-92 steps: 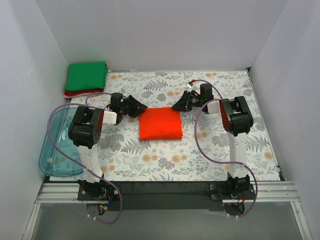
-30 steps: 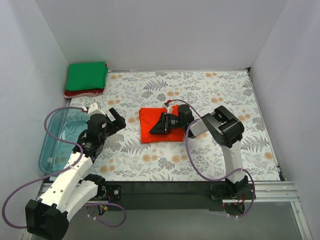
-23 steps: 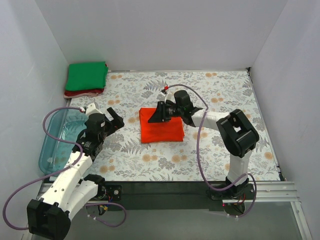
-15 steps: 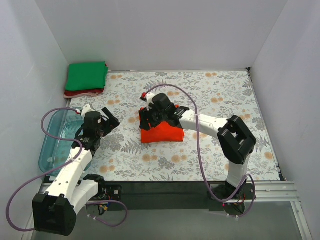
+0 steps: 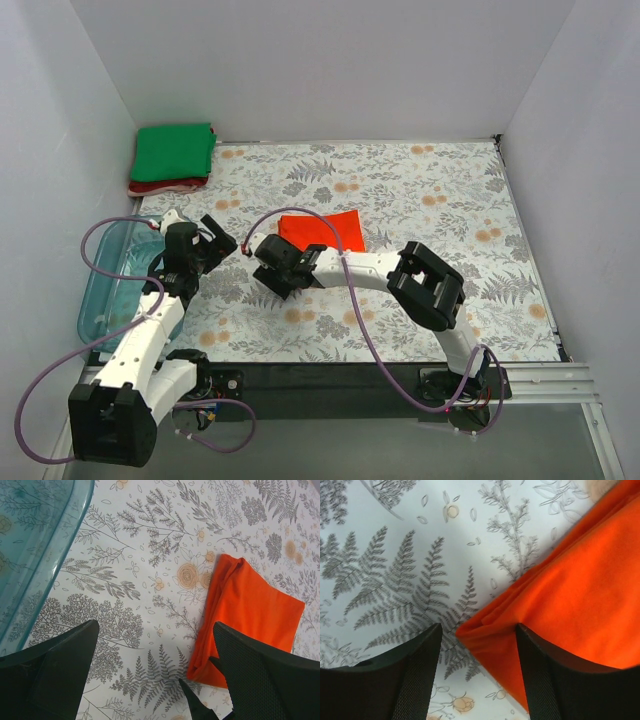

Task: Fold and stack the t-shirts
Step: Neatly place the folded tshirt to the corner

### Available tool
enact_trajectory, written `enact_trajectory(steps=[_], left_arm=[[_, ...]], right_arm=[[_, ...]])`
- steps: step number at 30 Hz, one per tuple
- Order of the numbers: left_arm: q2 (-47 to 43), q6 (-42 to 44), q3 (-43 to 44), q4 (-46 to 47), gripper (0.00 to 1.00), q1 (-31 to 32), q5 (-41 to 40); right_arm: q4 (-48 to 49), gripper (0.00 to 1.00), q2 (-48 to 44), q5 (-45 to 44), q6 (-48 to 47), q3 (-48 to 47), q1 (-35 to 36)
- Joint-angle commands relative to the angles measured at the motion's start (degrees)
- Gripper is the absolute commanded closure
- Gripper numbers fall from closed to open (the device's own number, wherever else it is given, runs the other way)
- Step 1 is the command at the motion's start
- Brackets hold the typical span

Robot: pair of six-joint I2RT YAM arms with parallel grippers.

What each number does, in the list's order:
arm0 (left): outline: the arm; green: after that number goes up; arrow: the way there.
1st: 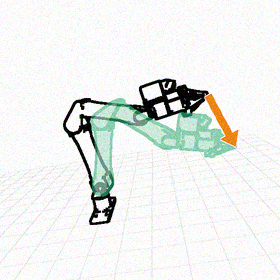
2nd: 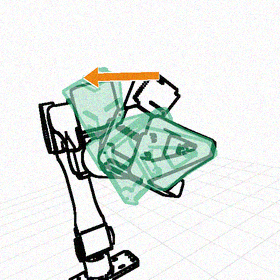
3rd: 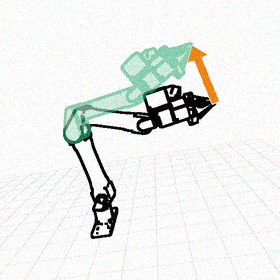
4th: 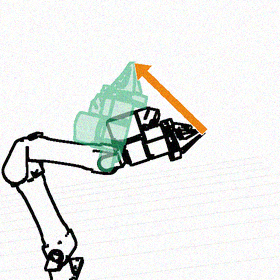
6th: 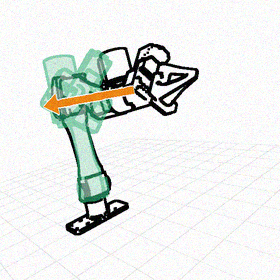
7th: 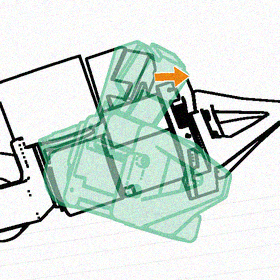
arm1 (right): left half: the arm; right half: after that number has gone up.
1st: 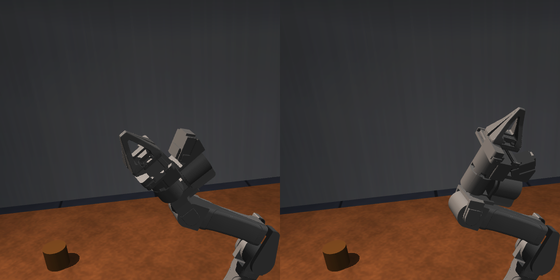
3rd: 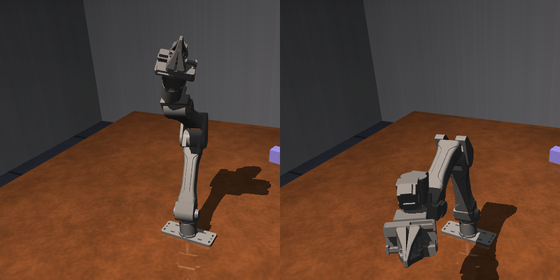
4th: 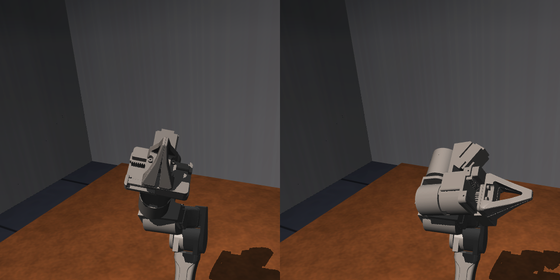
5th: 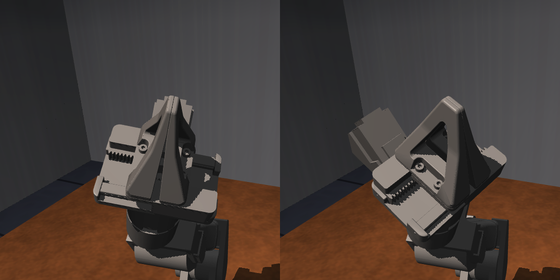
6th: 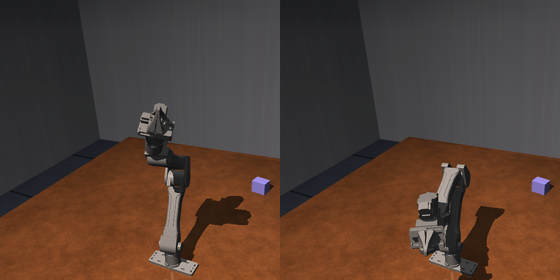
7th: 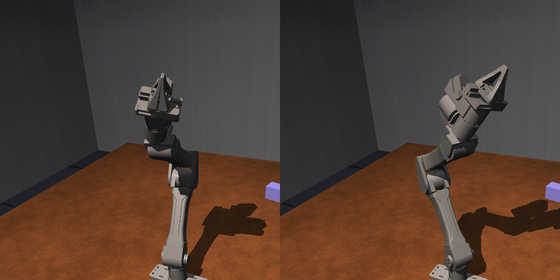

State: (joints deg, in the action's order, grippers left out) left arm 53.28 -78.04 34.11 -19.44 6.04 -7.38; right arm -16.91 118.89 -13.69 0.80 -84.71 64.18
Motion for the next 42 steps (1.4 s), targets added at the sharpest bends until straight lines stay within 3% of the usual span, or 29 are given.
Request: enact_trajectory(steps=[1, 5, 7, 8, 9, 12, 23, 31, 40, 41, 42], left_arm=[[0.2, 0.2, 0.2, 0.2, 0.02, -0.4, 2.2], [0.3, 0.1, -0.4, 1.5, 0.02, -0.4, 4.5], [0.8, 0.3, -0.4, 1.7, 0.02, -0.4, 5.1], [1.0, 0.5, -0.4, 2.1, 0.02, -0.4, 5.4], [1.1, 0.9, -0.5, 2.6, 0.02, -0.4, 6.1], [3.6, 2.4, 0.4, 4.2, 0.02, -0.4, 12.4], [20.5, -9.6, 8.7, 9.2, 0.02, 1.7, 24.2], [32.4, -21.1, 9.9, 19.2, 0.02, 8.5, 25.1], [42.5, -24.5, 11.6, 24.5, 0.02, 14.3, 22.5], [43.7, -24.6, 11.2, 25.0, 0.03, 14.5, 21.8], [44.4, -24.4, 11.2, 25.2, 0.1, 15.0, 21.5]], right_arm=[[-1.9, 0.34, 0.6, -7.7, -3.0, -1.6, 0.4], [-1.8, 0.43, 0.7, -11.7, -4.0, 0.2, 0.9], [-1.8, 0.59, 0.3, -12.9, -4.8, 1.4, 0.9], [-1.8, 0.74, 0.1, -13.3, -4.9, 1.6, 0.9], [-1.8, 0.83, -0.2, -13.3, -5.3, 1.9, 0.9], [-1.4, 0.99, -2.2, -11.7, -5.7, 1.7, 0.8], [6.6, 0.99, -16.0, -1.5, 0.2, 8.2, -4.8], [11.4, 0.99, -16.8, 4.6, 3.3, 12.5, -6.8], [14.6, 0.99, -16.8, 7.7, 4.9, 15.0, -7.8], [15.1, 0.99, -16.8, 8.0, 5.1, 15.2, -7.8], [15.3, 0.99, -16.8, 8.8, 5.4, 15.2, -8.0]])
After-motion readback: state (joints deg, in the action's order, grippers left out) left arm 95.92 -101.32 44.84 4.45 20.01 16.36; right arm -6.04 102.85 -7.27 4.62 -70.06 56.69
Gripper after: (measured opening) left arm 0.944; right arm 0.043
